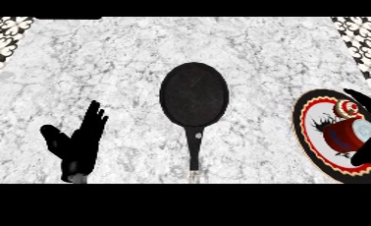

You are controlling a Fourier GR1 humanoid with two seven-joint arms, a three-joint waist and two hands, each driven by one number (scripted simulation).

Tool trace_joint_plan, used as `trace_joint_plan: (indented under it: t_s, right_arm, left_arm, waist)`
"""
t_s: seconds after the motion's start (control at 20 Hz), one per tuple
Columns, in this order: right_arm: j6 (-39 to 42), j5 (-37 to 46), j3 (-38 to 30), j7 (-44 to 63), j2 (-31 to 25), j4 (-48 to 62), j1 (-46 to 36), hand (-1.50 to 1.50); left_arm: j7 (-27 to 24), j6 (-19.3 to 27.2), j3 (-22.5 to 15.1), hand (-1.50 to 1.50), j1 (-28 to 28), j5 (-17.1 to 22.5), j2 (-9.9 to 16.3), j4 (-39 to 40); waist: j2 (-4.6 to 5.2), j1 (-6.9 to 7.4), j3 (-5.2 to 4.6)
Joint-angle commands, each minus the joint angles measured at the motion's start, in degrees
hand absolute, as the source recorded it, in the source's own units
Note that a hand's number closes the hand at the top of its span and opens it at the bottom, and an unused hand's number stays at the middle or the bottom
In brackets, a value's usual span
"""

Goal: Pick the can from the plate and place it in the pan

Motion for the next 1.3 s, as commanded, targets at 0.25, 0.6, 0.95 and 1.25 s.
trace_joint_plan:
  t_s: [0.25, 0.6, 0.95, 1.25]
  right_arm:
    - [-4.1, 4.3, 1.2, -11.6, 2.1, 2.3, 1.5, 1.50]
    - [-7.5, 8.3, 0.0, -15.1, 3.2, 8.7, -2.1, 1.50]
    - [-8.7, 15.7, 16.8, 2.7, 24.8, -5.6, -4.4, 1.50]
    - [-13.4, 24.0, 30.0, 18.1, 38.5, -6.2, -10.1, 1.50]
  left_arm:
    - [2.0, -1.9, 2.3, 0.00, -1.2, 0.9, 1.7, 0.2]
    - [-0.8, 0.1, 0.6, 0.00, -1.5, -1.5, -1.8, 2.0]
    - [-1.1, -2.7, -0.4, 0.00, -2.5, -1.3, -1.2, 4.0]
    - [-0.5, -3.3, -1.1, 0.00, -4.3, -1.8, -0.7, 4.1]
  waist:
    - [0.12, -0.12, 0.27]
    - [0.20, 0.08, 0.27]
    - [0.17, 3.66, -0.16]
    - [-0.26, 6.73, -0.11]
